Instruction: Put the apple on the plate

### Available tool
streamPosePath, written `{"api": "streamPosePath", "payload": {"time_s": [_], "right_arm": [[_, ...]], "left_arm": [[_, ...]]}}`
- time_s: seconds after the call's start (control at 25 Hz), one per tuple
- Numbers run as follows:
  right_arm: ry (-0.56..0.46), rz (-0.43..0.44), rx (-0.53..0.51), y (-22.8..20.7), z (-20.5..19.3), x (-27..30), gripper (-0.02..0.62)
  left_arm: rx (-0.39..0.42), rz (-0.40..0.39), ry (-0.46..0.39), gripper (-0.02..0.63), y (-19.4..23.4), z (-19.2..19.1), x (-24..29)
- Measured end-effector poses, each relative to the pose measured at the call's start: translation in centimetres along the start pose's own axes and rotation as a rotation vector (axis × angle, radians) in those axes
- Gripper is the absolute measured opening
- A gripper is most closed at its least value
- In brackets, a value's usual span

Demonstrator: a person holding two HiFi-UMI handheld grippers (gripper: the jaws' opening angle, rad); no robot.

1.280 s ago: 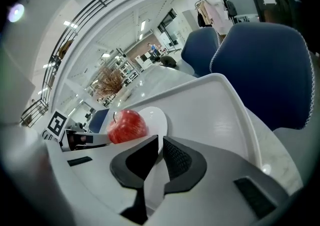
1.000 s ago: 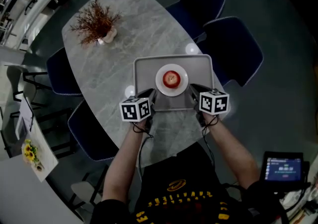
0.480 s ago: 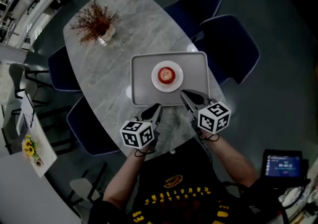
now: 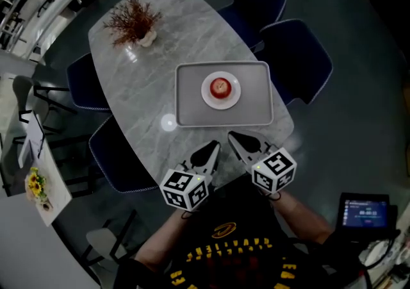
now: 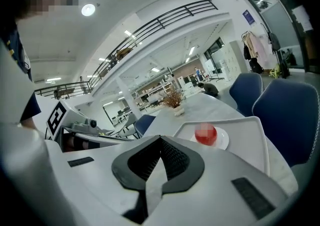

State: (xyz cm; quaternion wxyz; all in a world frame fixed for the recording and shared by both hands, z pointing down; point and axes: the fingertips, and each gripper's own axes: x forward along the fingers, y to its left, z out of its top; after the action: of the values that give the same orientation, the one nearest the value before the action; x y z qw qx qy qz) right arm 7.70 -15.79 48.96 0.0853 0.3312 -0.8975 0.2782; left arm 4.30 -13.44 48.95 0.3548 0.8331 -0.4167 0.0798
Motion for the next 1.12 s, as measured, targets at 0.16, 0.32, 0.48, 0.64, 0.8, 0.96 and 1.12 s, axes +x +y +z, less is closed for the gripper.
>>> {"api": "streamPosePath", "payload": {"time_s": [0.16,0.32,0.48,0.64,0.8,0.96,1.12], "right_arm": [[-0.043,-0.043,-0.039,4.8,-0.3,-1.0,0.006],[-0.085,-0.070,-0.111,11.0,-1.0,-2.5,0.006],[-0.118,-0.066,-0.165,11.5,-0.4,-2.9,0.006],[-0.176,-0.077,-0.213,13.9,0.2,-3.9,0.006],[-0.252,-0.118,-0.300,18.7,0.9,-6.0,0.006],[-0.296,-0.132,-0.359,20.5,1.3,-7.6,0.006],[-0.307,-0.148,-0.389,21.7,1.4,-8.6,0.006]], "left_arm": [[0.104,-0.020,-0.053,0.035,-1.6,0.3,-4.7],[0.157,-0.032,-0.122,0.035,-2.9,-0.2,-11.1],[0.162,-0.041,-0.173,0.035,-3.6,0.4,-11.0],[0.224,-0.044,-0.224,0.035,-4.5,1.2,-12.9],[0.325,-0.055,-0.297,0.035,-6.5,2.0,-17.9],[0.426,-0.071,-0.339,0.035,-8.5,2.3,-19.7],[0.461,-0.098,-0.366,0.035,-9.5,1.5,-20.6]]}}
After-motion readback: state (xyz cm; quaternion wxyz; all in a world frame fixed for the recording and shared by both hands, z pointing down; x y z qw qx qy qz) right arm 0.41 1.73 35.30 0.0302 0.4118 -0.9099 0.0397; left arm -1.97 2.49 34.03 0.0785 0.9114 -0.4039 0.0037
